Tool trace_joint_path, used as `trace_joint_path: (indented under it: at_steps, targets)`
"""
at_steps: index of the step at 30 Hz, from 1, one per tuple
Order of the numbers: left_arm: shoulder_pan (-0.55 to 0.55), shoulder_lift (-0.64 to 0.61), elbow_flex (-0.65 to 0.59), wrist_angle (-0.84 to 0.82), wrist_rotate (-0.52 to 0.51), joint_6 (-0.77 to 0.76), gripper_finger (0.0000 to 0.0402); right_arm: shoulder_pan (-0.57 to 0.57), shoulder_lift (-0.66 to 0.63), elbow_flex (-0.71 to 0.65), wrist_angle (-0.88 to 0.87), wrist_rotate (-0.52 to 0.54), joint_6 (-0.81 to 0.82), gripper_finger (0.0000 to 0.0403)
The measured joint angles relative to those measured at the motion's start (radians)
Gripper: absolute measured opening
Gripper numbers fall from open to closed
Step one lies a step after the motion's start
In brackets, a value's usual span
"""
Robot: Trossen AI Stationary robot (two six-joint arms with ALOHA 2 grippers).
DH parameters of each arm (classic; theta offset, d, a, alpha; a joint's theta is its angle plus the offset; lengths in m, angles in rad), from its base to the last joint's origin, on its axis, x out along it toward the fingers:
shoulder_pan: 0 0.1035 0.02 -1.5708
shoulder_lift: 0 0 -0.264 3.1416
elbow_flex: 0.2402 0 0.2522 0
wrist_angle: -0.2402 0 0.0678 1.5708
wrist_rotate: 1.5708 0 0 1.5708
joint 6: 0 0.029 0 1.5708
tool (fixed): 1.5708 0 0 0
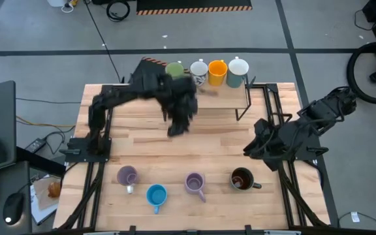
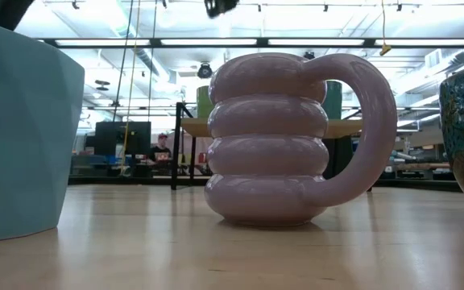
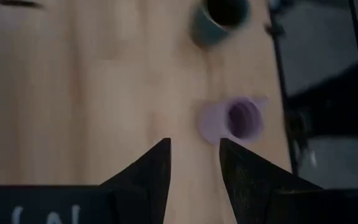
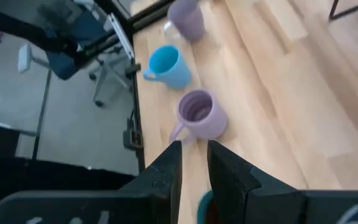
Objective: Place coffee mugs
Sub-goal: Put the right violet mug on the shelf
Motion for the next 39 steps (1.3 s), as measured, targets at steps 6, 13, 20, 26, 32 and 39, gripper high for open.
trace_joint_path:
  at_steps: [6,13,20,26,32,39]
  targets:
    - [-0.188,0.002,-0.026,0.018,-0.07,-0.166,0.0142,0.023,0.0,-0.035,-0.001,-0.006,0.042,0.0082]
    - [-0.361,0.002,-0.101,0.012,-0.141,-0.373,0.0141,0.04,0.0,-0.04,0.012,0.008,0.026,0.0082]
    - [-0.484,0.002,-0.253,0.103,-0.143,-0.538,0.0141,0.04,0.0,-0.04,0.013,0.022,0.023,0.0082]
    - [-0.548,0.002,-0.395,0.235,-0.308,-0.53,0.0141,0.04,0.0,-0.04,0.029,0.038,0.023,0.0082]
    - [-0.583,0.002,-0.495,0.348,-0.389,-0.115,0.0141,0.04,0.0,-0.04,0.085,0.042,0.014,0.0082]
    - [-0.572,0.002,-0.526,0.494,-0.393,-0.362,0.0141,0.04,0.0,-0.04,0.091,0.041,0.047,0.0082]
